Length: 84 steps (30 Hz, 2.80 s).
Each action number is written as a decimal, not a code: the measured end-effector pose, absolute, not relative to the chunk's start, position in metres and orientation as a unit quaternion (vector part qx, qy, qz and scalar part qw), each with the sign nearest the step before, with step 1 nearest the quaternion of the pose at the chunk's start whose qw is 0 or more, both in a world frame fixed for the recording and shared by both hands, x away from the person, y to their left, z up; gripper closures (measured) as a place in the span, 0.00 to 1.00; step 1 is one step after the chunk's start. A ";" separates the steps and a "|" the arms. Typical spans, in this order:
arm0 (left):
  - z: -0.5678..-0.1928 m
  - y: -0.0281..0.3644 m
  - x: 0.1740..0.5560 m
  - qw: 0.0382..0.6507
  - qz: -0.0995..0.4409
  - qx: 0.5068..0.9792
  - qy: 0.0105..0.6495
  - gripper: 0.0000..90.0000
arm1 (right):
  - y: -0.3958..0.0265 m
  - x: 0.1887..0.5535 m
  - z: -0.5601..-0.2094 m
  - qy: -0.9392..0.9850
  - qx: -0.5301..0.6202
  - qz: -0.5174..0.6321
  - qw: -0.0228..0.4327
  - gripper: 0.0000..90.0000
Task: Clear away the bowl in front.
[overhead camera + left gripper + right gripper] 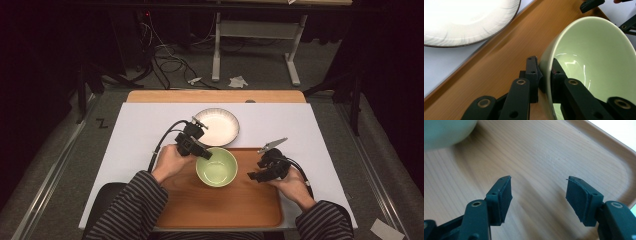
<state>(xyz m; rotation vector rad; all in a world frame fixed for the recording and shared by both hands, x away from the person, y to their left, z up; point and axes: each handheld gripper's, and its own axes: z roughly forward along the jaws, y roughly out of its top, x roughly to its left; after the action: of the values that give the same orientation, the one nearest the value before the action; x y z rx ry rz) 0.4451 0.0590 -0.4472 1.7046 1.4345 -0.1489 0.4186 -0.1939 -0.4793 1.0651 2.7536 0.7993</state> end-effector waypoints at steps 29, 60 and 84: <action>-0.470 0.056 0.453 0.418 -0.054 0.683 0.597 0.91 | -0.194 0.418 -0.480 0.900 0.347 0.262 0.041 0.43; -0.479 0.064 0.457 0.421 -0.070 0.665 0.613 0.78 | -0.193 0.418 -0.480 0.900 0.347 0.261 0.038 0.42; -0.449 0.079 0.442 0.467 -0.045 0.647 0.602 0.64 | -0.193 0.418 -0.480 0.903 0.344 0.256 0.041 0.42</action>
<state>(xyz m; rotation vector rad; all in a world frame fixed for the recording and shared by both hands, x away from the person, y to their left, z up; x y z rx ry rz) 0.4421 0.0790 -0.4493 1.5874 1.4766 -0.1100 0.4185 -0.1931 -0.4801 1.0533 2.7639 0.7831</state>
